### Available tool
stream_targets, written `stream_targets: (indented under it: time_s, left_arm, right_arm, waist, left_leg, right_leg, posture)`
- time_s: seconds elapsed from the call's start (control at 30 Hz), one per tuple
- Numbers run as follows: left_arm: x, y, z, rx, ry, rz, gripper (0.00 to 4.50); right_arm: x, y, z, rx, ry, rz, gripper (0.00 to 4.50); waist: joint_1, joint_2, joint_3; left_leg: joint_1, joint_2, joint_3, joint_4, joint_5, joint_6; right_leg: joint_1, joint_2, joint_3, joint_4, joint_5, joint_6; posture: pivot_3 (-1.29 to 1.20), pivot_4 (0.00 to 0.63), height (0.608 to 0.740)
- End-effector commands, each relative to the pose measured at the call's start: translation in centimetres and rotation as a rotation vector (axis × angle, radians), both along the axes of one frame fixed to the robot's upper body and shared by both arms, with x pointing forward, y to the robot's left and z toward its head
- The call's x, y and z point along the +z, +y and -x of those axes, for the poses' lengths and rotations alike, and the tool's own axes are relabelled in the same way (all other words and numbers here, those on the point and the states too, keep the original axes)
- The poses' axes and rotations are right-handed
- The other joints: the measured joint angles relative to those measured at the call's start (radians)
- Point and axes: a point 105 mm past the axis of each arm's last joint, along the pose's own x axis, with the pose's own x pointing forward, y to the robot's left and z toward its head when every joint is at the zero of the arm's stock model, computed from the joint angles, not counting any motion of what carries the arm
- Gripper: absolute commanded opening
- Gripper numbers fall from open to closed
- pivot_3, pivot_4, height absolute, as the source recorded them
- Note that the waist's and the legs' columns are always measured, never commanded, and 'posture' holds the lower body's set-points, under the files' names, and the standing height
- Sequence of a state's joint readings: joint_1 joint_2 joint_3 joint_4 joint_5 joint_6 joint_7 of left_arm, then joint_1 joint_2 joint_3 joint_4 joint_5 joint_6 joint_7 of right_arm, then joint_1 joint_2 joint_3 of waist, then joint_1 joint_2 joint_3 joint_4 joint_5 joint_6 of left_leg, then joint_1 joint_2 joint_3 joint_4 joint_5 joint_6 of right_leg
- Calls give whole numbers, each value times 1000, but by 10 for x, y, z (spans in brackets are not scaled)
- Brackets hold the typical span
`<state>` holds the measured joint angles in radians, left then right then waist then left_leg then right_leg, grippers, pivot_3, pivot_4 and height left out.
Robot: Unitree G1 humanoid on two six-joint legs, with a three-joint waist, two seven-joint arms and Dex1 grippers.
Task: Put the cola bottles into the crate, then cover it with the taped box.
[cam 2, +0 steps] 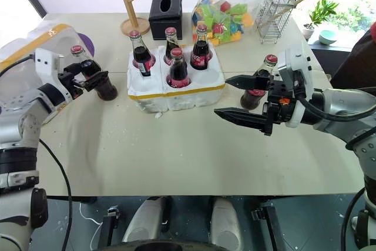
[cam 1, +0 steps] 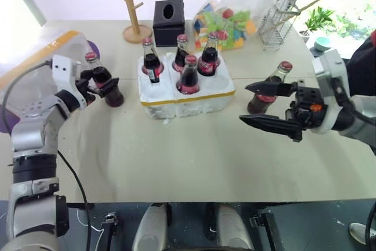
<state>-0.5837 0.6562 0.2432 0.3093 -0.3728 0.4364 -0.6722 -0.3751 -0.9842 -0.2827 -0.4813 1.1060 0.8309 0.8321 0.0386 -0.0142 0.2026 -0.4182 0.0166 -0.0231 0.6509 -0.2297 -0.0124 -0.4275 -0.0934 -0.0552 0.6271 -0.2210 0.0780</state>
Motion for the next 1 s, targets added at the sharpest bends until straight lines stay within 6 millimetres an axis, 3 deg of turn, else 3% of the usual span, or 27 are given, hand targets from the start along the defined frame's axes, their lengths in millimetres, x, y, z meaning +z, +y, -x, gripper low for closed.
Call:
stream_targets:
  time_s: [0.03, 0.13, 0.2, 0.23, 0.4, 0.57, 0.63, 0.73, 0.83, 1.0]
  left_arm:
    - [6, -2, -6, -12, -36, -39, 4468]
    - [7, -4, -8, -28, -41, -34, 3622]
    - [8, -4, -7, -36, -37, -38, 2700]
    - [9, -4, -5, -45, -35, -45, 2612]
    - [32, -6, 17, -151, -53, 36, 2612]
    - [95, -34, 68, -518, -102, 207, 2612]
    - [115, -40, 74, -583, -122, 250, 2612]
    - [133, -57, 61, -639, -165, 247, 2612]
    - [133, -76, 46, -667, -168, 204, 2612]
    - [104, -102, 27, -709, -113, 82, 2612]
  right_arm:
    - [10, 1, 2, -7, -49, -12, 4500]
    - [10, 1, 1, -18, -49, -15, 4500]
    - [11, 2, 1, -20, -50, -23, 4500]
    - [12, 2, 1, -21, -50, -29, 4500]
    - [13, 3, 1, -30, -51, -37, 4500]
    - [12, 2, 1, -44, -45, -31, 4500]
    - [12, 1, 1, -49, -44, -32, 4500]
    - [12, 1, -2, -59, -46, -33, 4500]
    - [12, 1, -4, -67, -49, -38, 4500]
    - [13, -1, -3, -92, -53, -46, 4500]
  waist:
    - [0, 0, 0]
    - [-1, 0, 0]
    - [-1, 0, 0]
    - [-1, 0, 0]
    - [-4, -1, 0]
    - [-7, -4, 3]
    - [2, -4, 3]
    - [3, -4, 3]
    - [-1, -4, 2]
    - [-4, -4, 3]
  left_leg:
    - [0, 0, 0, 0, 0, 0]
    - [-1, 0, 0, 0, 0, 0]
    - [-1, 0, 0, 0, 0, 0]
    - [-1, 0, 0, 0, 0, 0]
    - [-1, 0, 0, 0, 0, 0]
    - [-6, 0, -1, 0, 0, 0]
    - [-7, 0, -2, 2, 0, 0]
    - [-7, 0, -3, 4, 0, 0]
    - [-5, -1, -1, 5, 0, 0]
    - [-5, 0, -2, 5, 0, 0]
  right_leg:
    - [0, 0, 0, 0, 0, 0]
    - [0, 0, 0, -1, 0, 0]
    - [0, 0, 0, -1, 0, 1]
    - [0, 0, 0, -1, 0, 1]
    - [0, 0, 0, -1, 0, 1]
    - [-5, 0, 0, 0, 0, 1]
    - [-6, 0, -1, 1, 0, 0]
    - [-3, 0, -2, 1, -1, -2]
    - [-1, 0, 0, 0, -1, -2]
    - [-2, 1, 0, 1, 1, 1]
  posture:
    - [0, 150, 740]
    - [0, 150, 740]
    - [0, 150, 740]
    - [0, 150, 740]
    - [0, 150, 740]
    - [0, 150, 740]
    - [0, 150, 740]
    - [0, 150, 740]
    - [0, 150, 740]
    - [0, 150, 740]
